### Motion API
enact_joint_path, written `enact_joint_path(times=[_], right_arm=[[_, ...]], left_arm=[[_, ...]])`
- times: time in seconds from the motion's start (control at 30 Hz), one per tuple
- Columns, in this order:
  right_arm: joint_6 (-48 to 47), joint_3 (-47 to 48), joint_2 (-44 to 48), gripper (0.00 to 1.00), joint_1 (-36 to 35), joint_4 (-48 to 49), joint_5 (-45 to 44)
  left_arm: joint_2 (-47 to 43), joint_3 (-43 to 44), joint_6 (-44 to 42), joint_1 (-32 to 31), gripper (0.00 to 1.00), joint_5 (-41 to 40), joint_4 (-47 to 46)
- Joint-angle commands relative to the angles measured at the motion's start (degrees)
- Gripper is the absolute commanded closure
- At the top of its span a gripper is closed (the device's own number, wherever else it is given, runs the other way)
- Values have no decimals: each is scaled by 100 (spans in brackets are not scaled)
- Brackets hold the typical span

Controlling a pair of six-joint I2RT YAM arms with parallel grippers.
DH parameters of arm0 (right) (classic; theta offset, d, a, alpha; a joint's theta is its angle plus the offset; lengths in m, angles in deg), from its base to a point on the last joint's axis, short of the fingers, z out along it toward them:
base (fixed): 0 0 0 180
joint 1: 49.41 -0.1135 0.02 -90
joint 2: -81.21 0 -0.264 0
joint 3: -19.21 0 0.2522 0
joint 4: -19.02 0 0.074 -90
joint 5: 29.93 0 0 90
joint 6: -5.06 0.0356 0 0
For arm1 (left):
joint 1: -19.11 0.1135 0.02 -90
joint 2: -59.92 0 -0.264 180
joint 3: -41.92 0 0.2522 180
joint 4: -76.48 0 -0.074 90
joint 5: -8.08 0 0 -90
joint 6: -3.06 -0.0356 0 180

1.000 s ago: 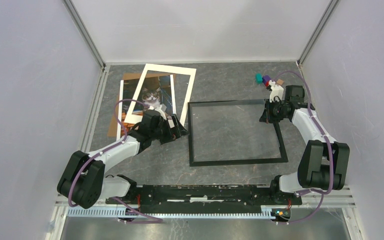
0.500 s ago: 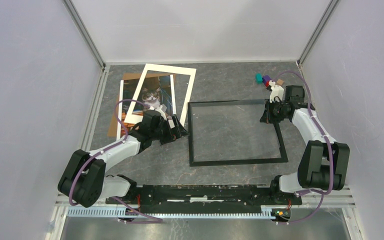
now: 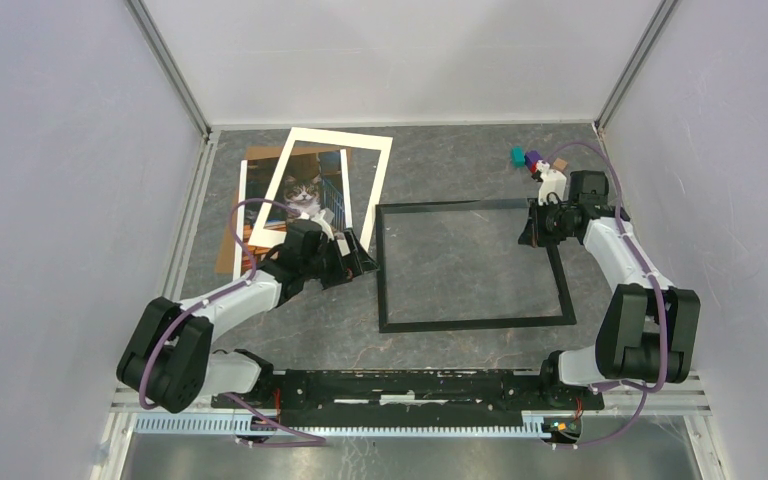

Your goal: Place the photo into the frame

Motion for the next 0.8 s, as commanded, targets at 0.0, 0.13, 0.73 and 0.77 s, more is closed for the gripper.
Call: enact_joint_path(times=[0.0, 0.13, 0.73, 0.77], right_arm=[[-98, 65, -56, 100, -98, -11, 202], [-42, 41, -41, 100, -126, -29, 142], [135, -78, 26, 78, -130, -85, -485], [143, -100, 25, 80, -134, -92, -490]], left_arm=[[185, 88, 228, 26, 1, 273, -296], [357, 164, 236, 29, 3, 336, -331], [576, 323, 236, 20, 4, 336, -270], [579, 321, 232, 18, 4, 335, -261]])
